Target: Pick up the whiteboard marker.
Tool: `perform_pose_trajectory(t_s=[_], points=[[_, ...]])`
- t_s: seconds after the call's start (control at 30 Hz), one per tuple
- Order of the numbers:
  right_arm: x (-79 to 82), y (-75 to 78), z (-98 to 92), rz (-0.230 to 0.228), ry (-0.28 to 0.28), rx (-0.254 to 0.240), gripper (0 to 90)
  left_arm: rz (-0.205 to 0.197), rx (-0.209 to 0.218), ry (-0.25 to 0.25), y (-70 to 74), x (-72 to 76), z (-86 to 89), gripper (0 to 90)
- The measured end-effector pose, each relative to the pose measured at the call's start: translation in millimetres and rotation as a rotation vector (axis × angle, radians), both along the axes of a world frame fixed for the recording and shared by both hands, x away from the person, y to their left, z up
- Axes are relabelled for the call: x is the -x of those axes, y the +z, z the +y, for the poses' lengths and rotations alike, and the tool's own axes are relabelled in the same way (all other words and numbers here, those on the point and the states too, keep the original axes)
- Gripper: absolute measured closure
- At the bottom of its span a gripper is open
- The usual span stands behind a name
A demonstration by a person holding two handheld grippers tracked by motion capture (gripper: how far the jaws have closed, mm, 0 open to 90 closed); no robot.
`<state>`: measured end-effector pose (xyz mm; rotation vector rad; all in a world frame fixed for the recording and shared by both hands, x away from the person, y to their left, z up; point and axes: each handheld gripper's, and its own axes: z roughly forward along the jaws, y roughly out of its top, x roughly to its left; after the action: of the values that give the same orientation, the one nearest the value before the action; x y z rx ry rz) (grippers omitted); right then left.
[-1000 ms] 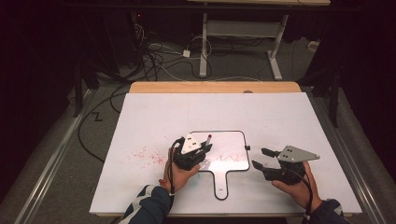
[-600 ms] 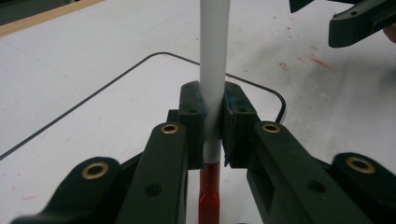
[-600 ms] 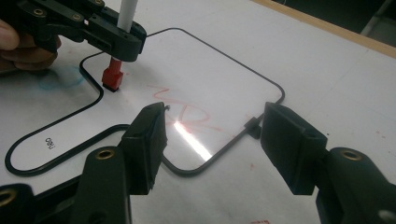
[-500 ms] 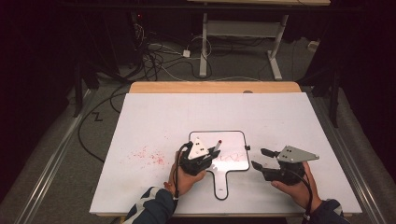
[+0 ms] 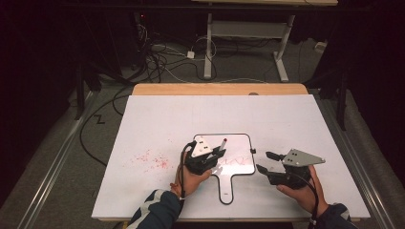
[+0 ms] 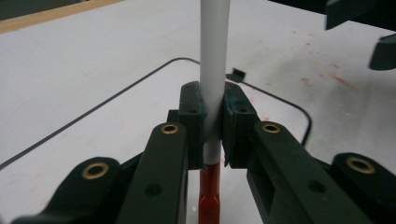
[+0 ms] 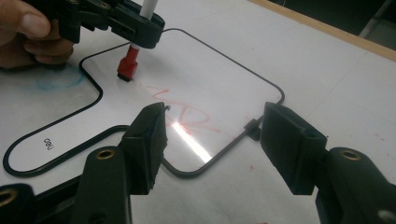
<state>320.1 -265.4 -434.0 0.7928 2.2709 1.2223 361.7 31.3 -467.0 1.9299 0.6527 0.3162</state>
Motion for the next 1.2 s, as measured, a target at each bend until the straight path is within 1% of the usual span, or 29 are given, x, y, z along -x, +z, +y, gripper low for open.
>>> perform_pose_trajectory(t_s=[0.07, 0.1, 0.13, 0.23, 0.27, 0.3, 0.33, 0.4, 0.43, 0.47, 0.5, 0.53, 0.6, 0.73, 0.87, 0.97, 1.13, 1.2], points=[[0.6, 0.1, 0.1, -0.005, 0.006, 0.007, 41.5, -0.012, -0.020, -0.011, 1.4, 2.5, -1.6, 78.8], [0.7, 0.2, 0.0, -0.005, 0.007, 0.007, 41.5, -0.013, -0.024, -0.008, 2.0, 2.3, -0.1, 78.8], [0.7, 0.1, -0.2, -0.005, 0.005, 0.006, 41.4, -0.016, -0.028, 0.006, 2.1, 1.2, 2.8, 78.8], [1.1, -0.3, -0.9, -0.002, 0.000, 0.004, 41.5, 0.008, -0.001, 0.050, 0.3, -6.0, 15.9, 78.8], [1.3, -0.4, -1.1, -0.001, -0.001, 0.006, 41.4, 0.008, 0.000, 0.062, 0.1, -7.3, 18.8, 78.9], [1.2, -0.3, -1.5, -0.003, 0.001, 0.008, 41.4, 0.012, 0.003, 0.065, 0.1, -8.3, 21.3, 78.8], [1.1, 0.0, -1.6, -0.004, -0.001, 0.005, 41.5, 0.021, 0.016, 0.065, -0.2, -8.5, 23.1, 78.8], [1.0, 1.1, -1.9, -0.006, 0.000, 0.004, 41.5, 0.028, 0.028, 0.062, -1.3, -7.7, 22.9, 78.8], [0.8, 1.2, -1.6, -0.007, -0.003, 0.001, 41.5, 0.032, 0.034, 0.052, -1.6, -6.6, 21.1, 78.8], [0.4, 1.1, -1.2, -0.005, -0.005, -0.002, 41.5, 0.029, 0.030, 0.040, -1.6, -4.7, 17.9, 78.8], [0.0, 0.7, -0.9, -0.001, -0.005, 0.000, 41.5, 0.048, 0.075, 0.042, -2.7, -0.3, 10.1, 78.9], [-0.6, 0.2, -0.4, 0.001, -0.003, 0.000, 41.5, 0.015, 0.007, 0.007, -0.7, -0.7, 10.8, 78.9], [-1.6, -0.1, 0.0, 0.000, -0.004, 0.003, 41.5, 0.005, -0.008, -0.007, 0.6, 1.1, 7.4, 78.8], [-3.7, -1.1, -1.2, 0.004, -0.008, 0.002, 41.5, 0.018, 0.000, 0.000, 1.4, -0.9, 10.1, 78.8], [-2.9, -1.1, -2.2, 0.004, -0.008, 0.003, 41.5, 0.008, -0.001, 0.001, 4.1, -0.7, 11.4, 78.8], [-2.4, -1.3, -2.5, 0.005, -0.010, 0.002, 41.4, 0.003, 0.002, -0.003, 5.4, -0.4, 11.6, 78.8], [-3.1, -1.0, -2.8, 0.003, -0.011, -0.001, 41.5, 0.004, -0.006, -0.015, 5.3, 1.3, 10.2, 78.8], [-2.9, -0.9, -1.5, 0.009, -0.004, -0.001, 41.8, 0.004, 0.002, -0.028, 6.0, 3.1, 9.2, 78.8]])
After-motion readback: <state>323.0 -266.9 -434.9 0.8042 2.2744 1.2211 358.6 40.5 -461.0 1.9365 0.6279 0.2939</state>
